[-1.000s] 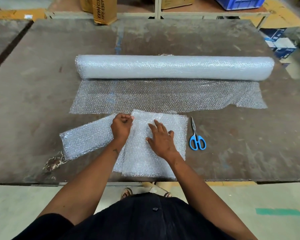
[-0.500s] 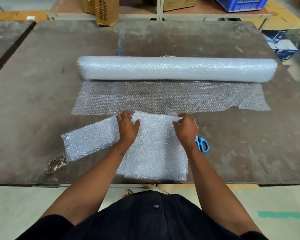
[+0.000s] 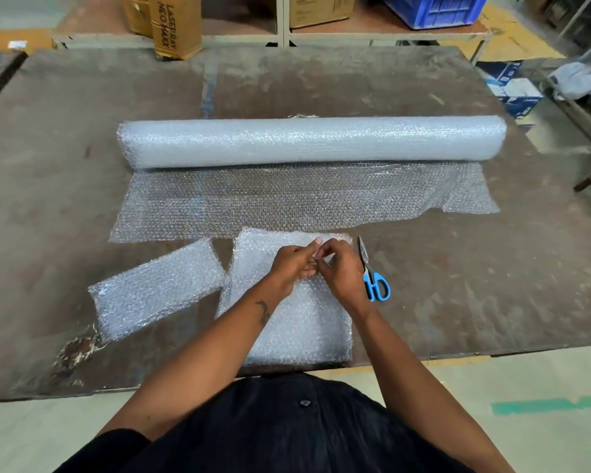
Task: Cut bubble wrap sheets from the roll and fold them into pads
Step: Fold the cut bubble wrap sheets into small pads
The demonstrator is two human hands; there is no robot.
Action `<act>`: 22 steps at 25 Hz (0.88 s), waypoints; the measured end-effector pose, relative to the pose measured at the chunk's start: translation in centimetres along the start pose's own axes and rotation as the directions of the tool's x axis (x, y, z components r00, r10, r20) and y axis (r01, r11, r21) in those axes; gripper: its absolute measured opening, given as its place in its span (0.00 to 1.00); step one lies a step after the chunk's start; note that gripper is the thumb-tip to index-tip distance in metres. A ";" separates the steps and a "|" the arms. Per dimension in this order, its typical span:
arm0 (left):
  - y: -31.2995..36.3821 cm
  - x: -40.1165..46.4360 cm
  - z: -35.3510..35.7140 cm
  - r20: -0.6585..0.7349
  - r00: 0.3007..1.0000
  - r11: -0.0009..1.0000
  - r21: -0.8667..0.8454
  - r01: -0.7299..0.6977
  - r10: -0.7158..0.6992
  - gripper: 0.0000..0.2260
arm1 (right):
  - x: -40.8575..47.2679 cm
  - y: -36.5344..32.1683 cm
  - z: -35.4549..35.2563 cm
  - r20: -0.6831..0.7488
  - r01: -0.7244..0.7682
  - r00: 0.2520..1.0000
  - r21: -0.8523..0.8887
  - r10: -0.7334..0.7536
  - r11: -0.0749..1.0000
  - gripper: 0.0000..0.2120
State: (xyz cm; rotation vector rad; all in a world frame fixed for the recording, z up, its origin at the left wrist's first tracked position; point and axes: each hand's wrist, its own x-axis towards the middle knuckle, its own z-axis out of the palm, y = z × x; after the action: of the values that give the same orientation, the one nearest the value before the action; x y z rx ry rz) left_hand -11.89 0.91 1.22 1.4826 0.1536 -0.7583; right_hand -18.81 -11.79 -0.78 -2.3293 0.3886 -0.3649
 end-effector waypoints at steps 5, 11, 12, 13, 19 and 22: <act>-0.6 -0.2 0.4 -0.008 1.000 0.987 -0.160 0.028 -0.029 0.14 | -0.1 -0.1 -0.8 -0.037 -0.013 0.999 0.000 0.013 1.000 0.08; -1.1 -0.5 -0.1 -0.007 1.000 0.994 -0.110 -0.001 0.000 0.10 | -0.5 -0.2 -1.0 0.019 0.010 1.000 0.081 -0.012 0.997 0.18; -1.2 -0.6 0.0 -0.011 1.000 0.994 -0.107 -0.006 0.005 0.10 | -0.6 -0.1 -0.9 0.011 0.030 0.999 0.104 -0.031 0.994 0.20; -1.2 -0.6 0.0 -0.015 1.000 0.994 -0.108 -0.012 0.010 0.10 | -0.6 -0.1 -0.8 -0.003 0.049 0.999 0.116 -0.049 0.992 0.21; -1.0 -1.1 -0.2 -0.007 1.000 0.990 -0.138 -0.025 0.024 0.14 | -0.8 -0.2 -1.0 0.014 -0.014 1.000 0.260 0.011 0.966 0.29; -1.0 -1.6 0.1 0.025 0.999 0.991 -0.131 -0.036 0.040 0.20 | -0.9 -0.3 -1.1 0.019 -0.022 1.000 0.300 0.017 0.954 0.31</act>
State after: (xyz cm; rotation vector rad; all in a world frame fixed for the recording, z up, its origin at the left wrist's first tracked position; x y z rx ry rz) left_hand -13.67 1.50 1.24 1.3468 0.1510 -0.7243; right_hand -19.95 -11.94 0.11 -2.0290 0.3232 -0.3682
